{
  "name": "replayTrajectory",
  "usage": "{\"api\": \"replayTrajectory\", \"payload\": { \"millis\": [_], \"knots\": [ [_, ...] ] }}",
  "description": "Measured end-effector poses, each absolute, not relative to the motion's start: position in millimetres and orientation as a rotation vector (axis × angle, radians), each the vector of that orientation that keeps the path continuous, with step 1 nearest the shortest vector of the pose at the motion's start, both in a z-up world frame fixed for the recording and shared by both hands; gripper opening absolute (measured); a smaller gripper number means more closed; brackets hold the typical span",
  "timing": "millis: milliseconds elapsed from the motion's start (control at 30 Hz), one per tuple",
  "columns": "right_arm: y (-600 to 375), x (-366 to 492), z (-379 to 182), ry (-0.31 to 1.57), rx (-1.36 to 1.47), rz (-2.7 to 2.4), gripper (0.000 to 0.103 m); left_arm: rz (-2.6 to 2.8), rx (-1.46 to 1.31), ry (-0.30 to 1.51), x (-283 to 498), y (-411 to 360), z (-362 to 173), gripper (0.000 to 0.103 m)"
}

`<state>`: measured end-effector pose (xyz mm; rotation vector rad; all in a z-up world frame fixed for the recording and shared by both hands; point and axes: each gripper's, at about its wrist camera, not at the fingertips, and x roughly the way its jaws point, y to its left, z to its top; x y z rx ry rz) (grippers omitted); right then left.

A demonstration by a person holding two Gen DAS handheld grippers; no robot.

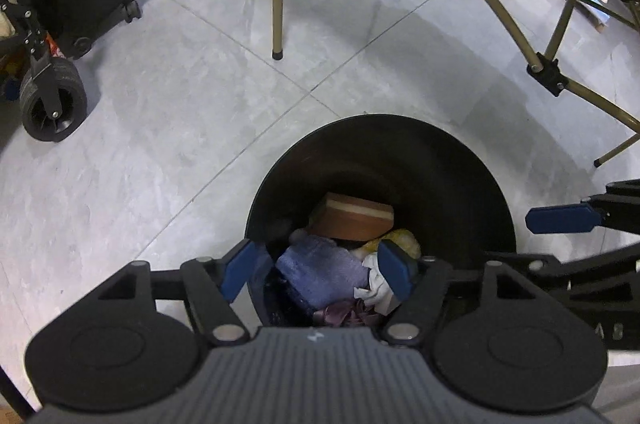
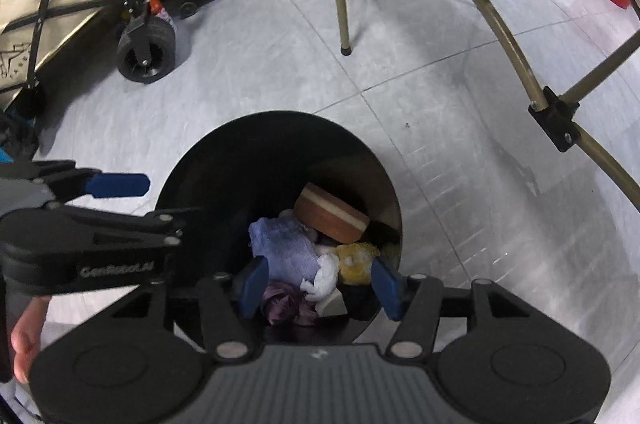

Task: Collect trash
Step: 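Carry both items over the bin and open both tools to drop them, then grasp the white foam ball with the left tool while the right tool grasps the clear plastic bag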

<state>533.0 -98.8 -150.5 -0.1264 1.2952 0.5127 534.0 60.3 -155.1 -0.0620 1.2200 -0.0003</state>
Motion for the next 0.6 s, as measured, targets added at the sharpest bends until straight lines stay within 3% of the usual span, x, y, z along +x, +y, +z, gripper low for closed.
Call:
{"api": "replayTrajectory", "payload": {
  "millis": [367,600],
  "knots": [
    [-104.2,525.9,-136.0,1.247,-0.162,0.500,0.061,-0.019,-0.008,1.161,527.6,55.1,-133.8,0.074],
    [-153.9,485.6,-49.9,0.980,-0.018,0.510,0.061,-0.038,0.019,0.885,473.9,42.9,-55.8,0.077]
  ]
}}
